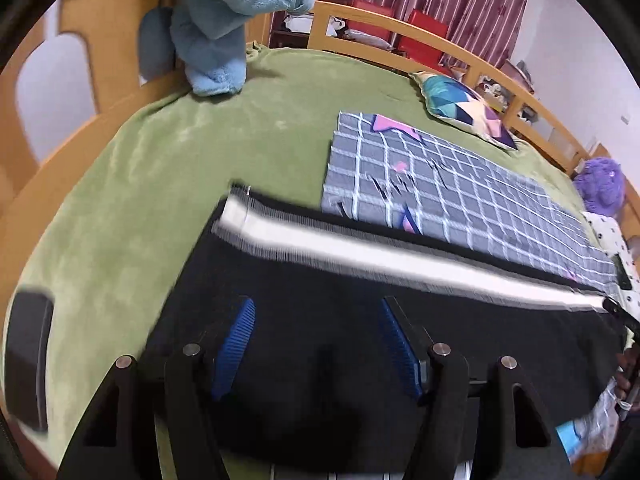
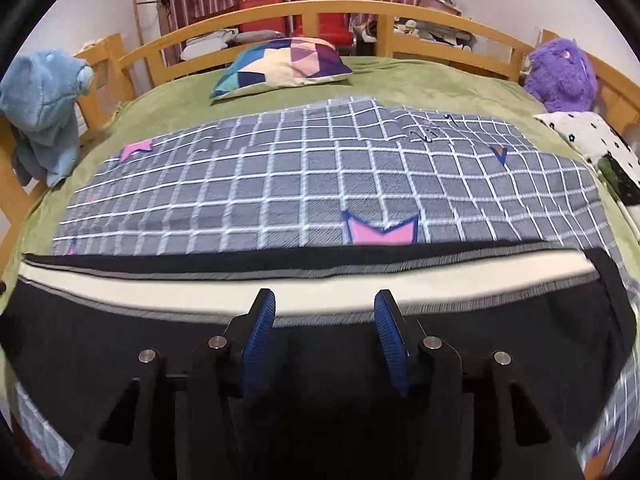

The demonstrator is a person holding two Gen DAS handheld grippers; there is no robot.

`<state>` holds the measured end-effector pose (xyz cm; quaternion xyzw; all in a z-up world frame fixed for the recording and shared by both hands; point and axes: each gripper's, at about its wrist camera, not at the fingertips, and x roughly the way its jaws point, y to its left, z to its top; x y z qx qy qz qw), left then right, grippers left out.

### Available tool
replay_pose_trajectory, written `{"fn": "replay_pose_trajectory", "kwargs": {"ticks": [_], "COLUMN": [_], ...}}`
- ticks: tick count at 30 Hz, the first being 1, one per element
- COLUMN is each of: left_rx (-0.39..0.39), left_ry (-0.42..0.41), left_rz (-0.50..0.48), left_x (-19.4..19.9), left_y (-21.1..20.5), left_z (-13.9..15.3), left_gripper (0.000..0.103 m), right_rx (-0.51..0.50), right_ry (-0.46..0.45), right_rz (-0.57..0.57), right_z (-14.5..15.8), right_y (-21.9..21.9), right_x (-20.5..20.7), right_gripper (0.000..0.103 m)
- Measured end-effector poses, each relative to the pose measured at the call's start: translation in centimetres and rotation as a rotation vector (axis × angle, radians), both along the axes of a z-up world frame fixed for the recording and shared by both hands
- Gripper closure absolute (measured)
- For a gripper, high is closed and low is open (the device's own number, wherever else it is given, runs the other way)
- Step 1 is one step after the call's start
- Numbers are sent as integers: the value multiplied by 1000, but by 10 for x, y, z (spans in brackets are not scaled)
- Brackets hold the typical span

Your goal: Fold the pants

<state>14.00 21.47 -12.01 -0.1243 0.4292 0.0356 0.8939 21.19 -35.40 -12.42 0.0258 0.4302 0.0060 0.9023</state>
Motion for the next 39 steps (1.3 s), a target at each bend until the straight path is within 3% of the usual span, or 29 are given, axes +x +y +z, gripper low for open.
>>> {"fn": "replay_pose_trajectory", "kwargs": {"ticks": [5, 8, 11, 18, 24, 27, 28, 29, 33, 34, 37, 39], "left_rx": [-48, -54, -92, -145, -193, -218, -221, -225, -296, -267, -40, 37], "left_ry": [7, 28, -2, -15, -5, -43, -47, -45, -59, -75, -154, -207], "left_rz": [34, 68, 118, 168, 240, 262, 275, 290, 357, 361, 336, 285], "left_x": [-73, -101, -116, -88, -46, -35, -33, -33, -36, -37, -36, -33], "left_y": [4, 14, 29, 60, 87, 96, 100, 102, 106, 101, 62, 33], "left_z": [-6, -18, -24, -43, -75, -79, -80, -81, -75, -68, -27, 2], "left_gripper": [41, 41, 43, 43, 43, 43, 47, 59, 73, 75, 76, 76], "right_rx": [53, 68, 69, 147, 229, 128, 103, 94, 179, 170, 126, 96], "right_ry": [-26, -6, -28, -80, -106, -86, -100, -98, -6, -10, -59, -75], "right_rz": [8, 26, 63, 106, 76, 89, 95, 90, 65, 64, 88, 105], "right_z": [22, 33, 47, 72, 53, 41, 38, 36, 23, 24, 30, 32], "right_y": [29, 52, 76, 105, 109, 112, 111, 108, 99, 100, 105, 108], "right_x": [-52, -77, -101, -138, -134, -131, -131, -130, -121, -123, -133, -141], "right_gripper": [52, 52, 52, 52, 52, 52, 52, 52, 52, 52, 52, 52]}}
